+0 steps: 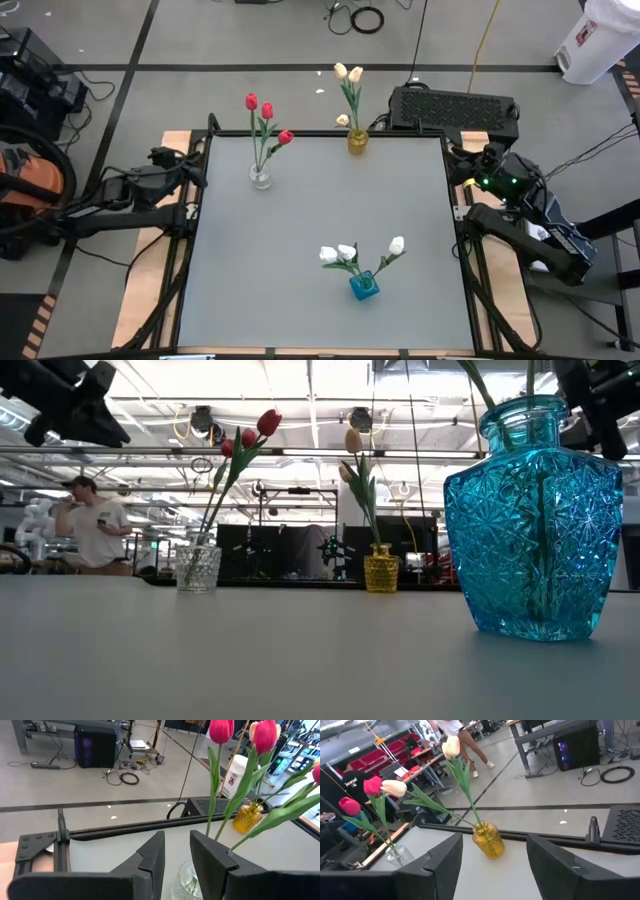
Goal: Sort flowers into vase by color
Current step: Return to Home Position
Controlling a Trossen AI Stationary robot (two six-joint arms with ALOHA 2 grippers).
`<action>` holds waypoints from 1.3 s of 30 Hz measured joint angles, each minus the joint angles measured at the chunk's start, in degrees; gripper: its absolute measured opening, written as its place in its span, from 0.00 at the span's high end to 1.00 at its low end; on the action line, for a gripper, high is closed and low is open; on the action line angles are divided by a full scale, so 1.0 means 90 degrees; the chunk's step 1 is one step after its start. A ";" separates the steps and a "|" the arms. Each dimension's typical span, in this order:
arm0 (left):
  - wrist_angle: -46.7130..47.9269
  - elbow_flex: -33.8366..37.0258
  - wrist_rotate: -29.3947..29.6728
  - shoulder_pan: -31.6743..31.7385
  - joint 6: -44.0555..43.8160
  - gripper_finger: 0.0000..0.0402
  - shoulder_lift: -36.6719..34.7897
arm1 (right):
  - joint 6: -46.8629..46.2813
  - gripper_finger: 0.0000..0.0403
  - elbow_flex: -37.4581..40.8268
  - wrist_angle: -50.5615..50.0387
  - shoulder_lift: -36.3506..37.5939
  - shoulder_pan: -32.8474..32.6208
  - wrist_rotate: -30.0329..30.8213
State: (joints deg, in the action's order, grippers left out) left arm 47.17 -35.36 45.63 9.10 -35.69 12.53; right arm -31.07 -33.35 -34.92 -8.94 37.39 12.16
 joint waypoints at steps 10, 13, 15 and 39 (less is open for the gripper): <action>-0.0004 0.0003 -0.0058 0.0000 0.0002 0.76 0.0002 | 0.0009 0.47 0.0003 0.0000 -0.0003 0.0000 -0.0027; 0.0001 0.0003 -0.0176 0.0000 0.0003 0.76 0.0002 | 0.0024 0.47 0.0003 0.0000 -0.0003 0.0001 -0.0027; 0.0001 0.0003 -0.0238 0.0000 0.0003 0.76 0.0002 | 0.0024 0.47 0.0003 0.0000 -0.0003 0.0000 -0.0029; 0.0001 0.0000 -0.0257 0.0000 0.0008 0.76 0.0002 | 0.0025 0.47 0.0003 -0.0010 -0.0003 0.0000 -0.0029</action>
